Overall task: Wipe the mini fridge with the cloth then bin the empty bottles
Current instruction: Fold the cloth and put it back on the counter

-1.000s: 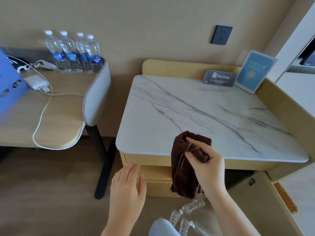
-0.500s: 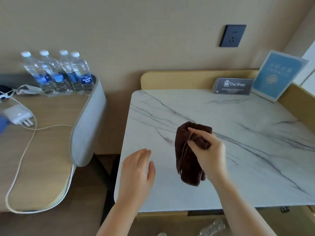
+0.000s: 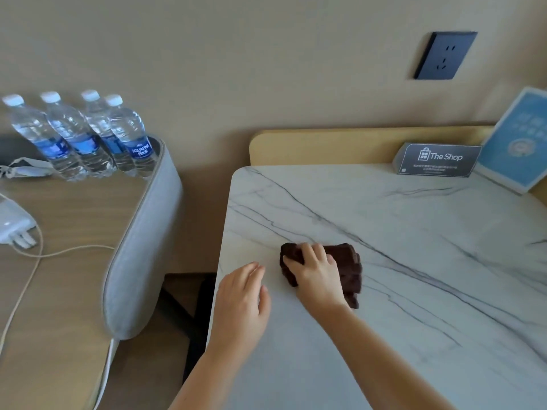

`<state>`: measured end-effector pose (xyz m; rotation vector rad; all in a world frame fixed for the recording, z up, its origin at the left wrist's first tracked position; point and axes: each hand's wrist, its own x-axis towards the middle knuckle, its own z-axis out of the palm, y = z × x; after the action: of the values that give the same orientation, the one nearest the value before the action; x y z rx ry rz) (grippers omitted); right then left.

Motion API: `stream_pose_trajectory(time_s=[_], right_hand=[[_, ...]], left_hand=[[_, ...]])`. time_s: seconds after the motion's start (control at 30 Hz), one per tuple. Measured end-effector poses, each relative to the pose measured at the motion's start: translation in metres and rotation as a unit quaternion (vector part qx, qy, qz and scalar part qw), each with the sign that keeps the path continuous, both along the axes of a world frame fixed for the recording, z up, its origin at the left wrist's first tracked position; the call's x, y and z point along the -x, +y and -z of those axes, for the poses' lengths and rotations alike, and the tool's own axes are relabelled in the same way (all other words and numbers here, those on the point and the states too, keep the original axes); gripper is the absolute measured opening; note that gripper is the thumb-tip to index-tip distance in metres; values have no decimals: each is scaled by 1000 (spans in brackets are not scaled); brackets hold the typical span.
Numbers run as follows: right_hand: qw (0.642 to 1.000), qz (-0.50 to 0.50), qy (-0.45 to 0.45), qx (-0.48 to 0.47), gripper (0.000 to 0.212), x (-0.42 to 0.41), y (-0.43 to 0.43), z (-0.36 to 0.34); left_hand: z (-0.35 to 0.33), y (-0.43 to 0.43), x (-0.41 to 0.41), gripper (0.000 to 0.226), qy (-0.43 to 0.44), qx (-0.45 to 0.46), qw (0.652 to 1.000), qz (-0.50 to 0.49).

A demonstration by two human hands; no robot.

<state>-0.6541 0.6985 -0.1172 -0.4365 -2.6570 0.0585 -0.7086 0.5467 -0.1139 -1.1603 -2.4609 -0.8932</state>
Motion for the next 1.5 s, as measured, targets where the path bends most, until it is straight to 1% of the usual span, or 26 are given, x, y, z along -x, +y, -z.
stream_pose_trajectory(time_s=[0.07,0.13,0.23,0.37,0.43,0.5,0.57,0.63,0.7,0.73,0.8,0.93,1.03,1.23,1.5], right_hand=[[1000,-17,7,14,50,-4,-18,12],[999,-13,19,38,49,-9,-29,16],[998,-16,28,52,38,-20,-40,18],[991,-70,37,104,20,-41,-48,20],[986,-81,54,138,19,-53,-46,17],[982,-73,84,151,22,-66,-37,12],[983,-40,101,146,28,-79,-22,10],[988,3,80,133,43,-91,-5,12],[993,18,42,113,62,-101,8,20],[994,13,27,102,68,-104,12,25],[995,0,23,96,70,-104,16,34],[989,-6,68,128,64,-88,21,40],[985,-10,83,154,57,-68,34,39],[976,-23,61,208,46,-10,72,34],[969,-21,45,243,41,73,121,33]], left_hand=[[5,-9,-1,37,-13,13,1000,-6],[9,-15,-2,38,-30,15,999,-6],[11,-19,-8,37,-44,12,999,9],[11,-18,-12,31,-46,1,999,28],[11,-16,-13,32,-38,-3,998,45],[10,-13,-12,35,-29,3,997,66],[11,-8,-12,40,-25,22,996,79],[17,-2,-11,47,-20,50,995,88],[24,3,-11,55,-26,71,993,95],[28,5,-10,58,-32,78,992,96],[33,8,-9,60,-42,80,991,95],[40,14,-3,53,-39,49,994,91],[40,22,8,47,-39,33,995,86],[38,57,57,45,-51,26,997,51],[40,110,131,43,-56,-3,998,13]])
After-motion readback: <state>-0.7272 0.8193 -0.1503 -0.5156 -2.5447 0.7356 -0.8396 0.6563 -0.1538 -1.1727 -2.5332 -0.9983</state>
